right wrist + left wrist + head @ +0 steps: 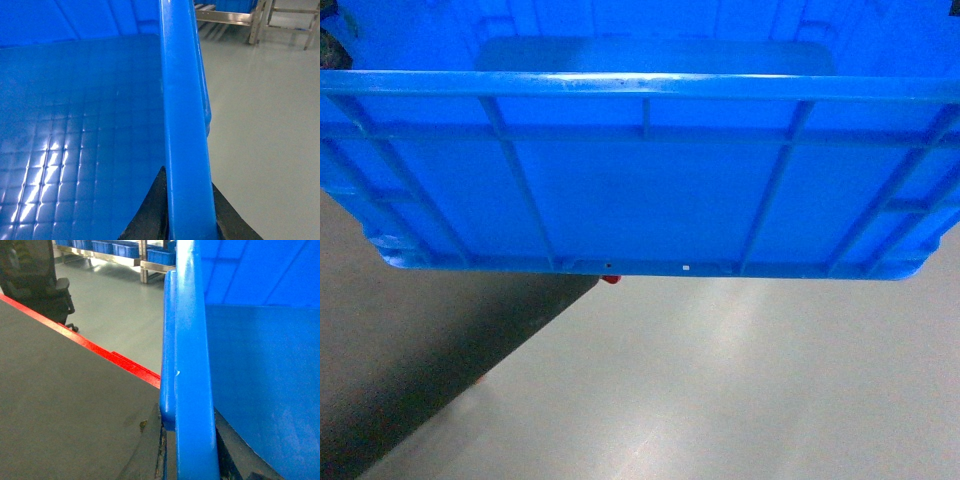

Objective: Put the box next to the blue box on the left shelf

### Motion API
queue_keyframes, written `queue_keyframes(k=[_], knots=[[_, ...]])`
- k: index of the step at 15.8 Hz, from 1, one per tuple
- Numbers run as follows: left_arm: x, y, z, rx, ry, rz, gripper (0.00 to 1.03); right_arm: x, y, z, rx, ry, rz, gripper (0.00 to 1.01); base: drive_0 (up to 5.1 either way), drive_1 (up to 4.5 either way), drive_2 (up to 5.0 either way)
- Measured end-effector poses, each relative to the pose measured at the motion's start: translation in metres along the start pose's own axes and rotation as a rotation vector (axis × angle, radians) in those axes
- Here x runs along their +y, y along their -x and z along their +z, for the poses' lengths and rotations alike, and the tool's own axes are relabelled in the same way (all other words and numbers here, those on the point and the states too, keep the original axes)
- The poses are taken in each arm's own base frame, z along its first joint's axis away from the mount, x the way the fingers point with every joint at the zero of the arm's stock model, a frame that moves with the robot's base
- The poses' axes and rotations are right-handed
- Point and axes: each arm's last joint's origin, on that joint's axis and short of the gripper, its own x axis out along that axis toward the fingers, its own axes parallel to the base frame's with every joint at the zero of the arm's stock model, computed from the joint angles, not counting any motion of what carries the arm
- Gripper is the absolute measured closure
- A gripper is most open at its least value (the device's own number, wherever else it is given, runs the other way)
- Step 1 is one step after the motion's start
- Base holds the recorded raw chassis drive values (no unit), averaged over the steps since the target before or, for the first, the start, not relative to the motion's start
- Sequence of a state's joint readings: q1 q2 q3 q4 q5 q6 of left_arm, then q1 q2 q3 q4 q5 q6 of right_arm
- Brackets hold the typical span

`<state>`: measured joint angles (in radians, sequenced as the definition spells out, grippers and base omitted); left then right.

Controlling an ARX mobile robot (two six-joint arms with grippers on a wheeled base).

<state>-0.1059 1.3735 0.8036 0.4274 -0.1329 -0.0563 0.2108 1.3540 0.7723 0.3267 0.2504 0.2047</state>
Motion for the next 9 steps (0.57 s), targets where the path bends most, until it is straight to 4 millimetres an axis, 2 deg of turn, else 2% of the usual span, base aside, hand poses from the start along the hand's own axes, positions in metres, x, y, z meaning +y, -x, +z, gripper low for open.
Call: queue_keyframes(k=[9], knots=[[0.0,0.0,-0.0001,0.001,0.0,0.0,0.89,0.0,0.0,-0.0001,0.001,0.0,-0.001,0.92,-1.4,-1.44,-1.4]])
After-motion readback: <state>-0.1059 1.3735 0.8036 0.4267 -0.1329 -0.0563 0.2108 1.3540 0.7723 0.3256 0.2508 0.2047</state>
